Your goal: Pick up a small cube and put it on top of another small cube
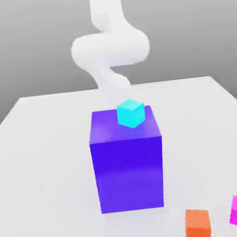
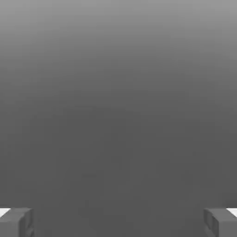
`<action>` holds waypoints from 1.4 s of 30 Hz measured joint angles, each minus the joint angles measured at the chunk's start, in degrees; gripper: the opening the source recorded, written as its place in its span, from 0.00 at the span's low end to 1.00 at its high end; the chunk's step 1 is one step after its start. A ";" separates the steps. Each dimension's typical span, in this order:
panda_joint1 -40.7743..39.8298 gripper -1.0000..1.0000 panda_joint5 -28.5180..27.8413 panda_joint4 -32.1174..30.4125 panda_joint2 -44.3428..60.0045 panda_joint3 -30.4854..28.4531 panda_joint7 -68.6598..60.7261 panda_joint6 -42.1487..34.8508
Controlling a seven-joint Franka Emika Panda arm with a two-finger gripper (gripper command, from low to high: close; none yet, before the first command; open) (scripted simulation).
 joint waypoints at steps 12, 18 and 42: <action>11.88 0.50 5.86 -0.78 25.38 0.38 -16.19 7.94; 16.12 0.50 6.01 -1.22 37.77 3.04 -22.22 12.03; 24.70 0.00 -4.74 -0.85 65.62 3.54 -25.32 24.29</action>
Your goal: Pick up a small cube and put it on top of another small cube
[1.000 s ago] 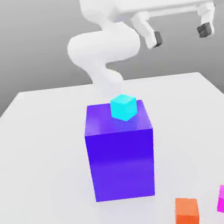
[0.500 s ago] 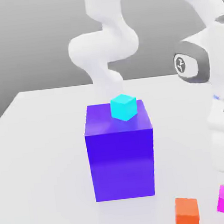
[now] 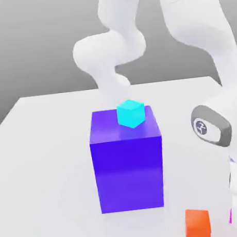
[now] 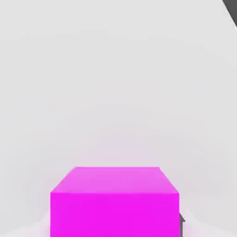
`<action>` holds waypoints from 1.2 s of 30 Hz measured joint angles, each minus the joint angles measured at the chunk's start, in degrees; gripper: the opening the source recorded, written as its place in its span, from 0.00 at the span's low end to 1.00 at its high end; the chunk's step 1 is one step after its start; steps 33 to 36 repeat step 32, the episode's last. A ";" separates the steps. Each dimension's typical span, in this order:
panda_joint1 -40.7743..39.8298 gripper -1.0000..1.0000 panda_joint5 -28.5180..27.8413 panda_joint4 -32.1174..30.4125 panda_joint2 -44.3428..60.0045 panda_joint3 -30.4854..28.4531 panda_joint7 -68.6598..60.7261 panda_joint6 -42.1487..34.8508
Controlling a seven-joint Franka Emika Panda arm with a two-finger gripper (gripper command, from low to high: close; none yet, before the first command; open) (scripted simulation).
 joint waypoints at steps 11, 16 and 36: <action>-16.70 0.00 6.48 5.33 -2.96 -7.56 -11.30 -10.69; -25.31 0.00 9.19 8.02 -2.67 -11.88 -17.25 -13.25; -41.87 1.00 14.50 17.57 2.61 -17.95 -27.91 -16.20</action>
